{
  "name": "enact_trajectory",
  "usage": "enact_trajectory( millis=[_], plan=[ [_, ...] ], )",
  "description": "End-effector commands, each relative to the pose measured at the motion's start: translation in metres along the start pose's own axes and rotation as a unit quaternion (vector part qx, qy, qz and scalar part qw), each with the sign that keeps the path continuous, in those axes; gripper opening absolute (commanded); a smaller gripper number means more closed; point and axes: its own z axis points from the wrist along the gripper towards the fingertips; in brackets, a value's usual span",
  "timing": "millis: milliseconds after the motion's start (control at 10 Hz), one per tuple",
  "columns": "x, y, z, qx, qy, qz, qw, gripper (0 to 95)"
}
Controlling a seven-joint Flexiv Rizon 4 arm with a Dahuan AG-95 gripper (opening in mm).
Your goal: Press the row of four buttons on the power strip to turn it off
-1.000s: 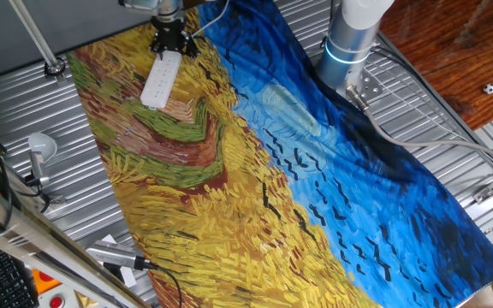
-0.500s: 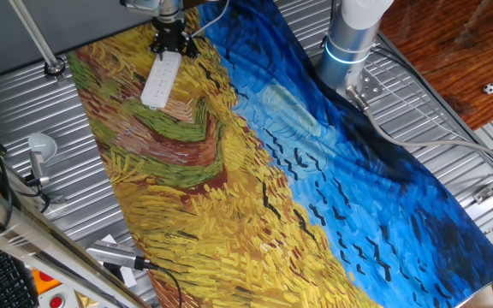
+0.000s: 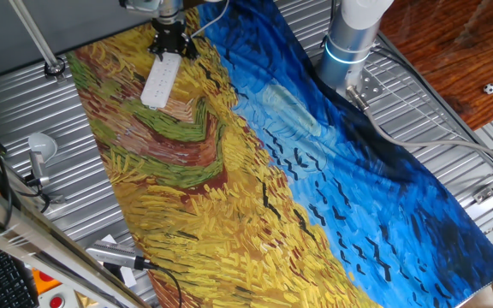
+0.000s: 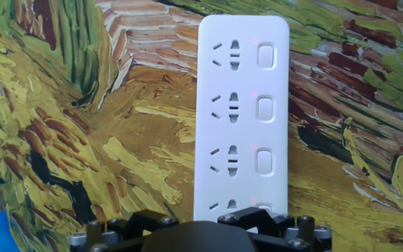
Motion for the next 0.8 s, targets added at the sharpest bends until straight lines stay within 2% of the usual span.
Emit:
enact_trajectory(
  millis=[100,400,700,800],
  plan=[
    [0.0,0.001,0.005,0.003,-0.002,-0.004,1.0,95.0],
    [0.0,0.002,0.01,0.011,0.0,-0.01,0.9999,95.0],
    [0.0,0.0,0.004,0.012,0.002,-0.011,0.9999,95.0],
    [-0.001,0.0,-0.004,0.008,0.004,-0.01,0.9999,95.0]
  ],
)
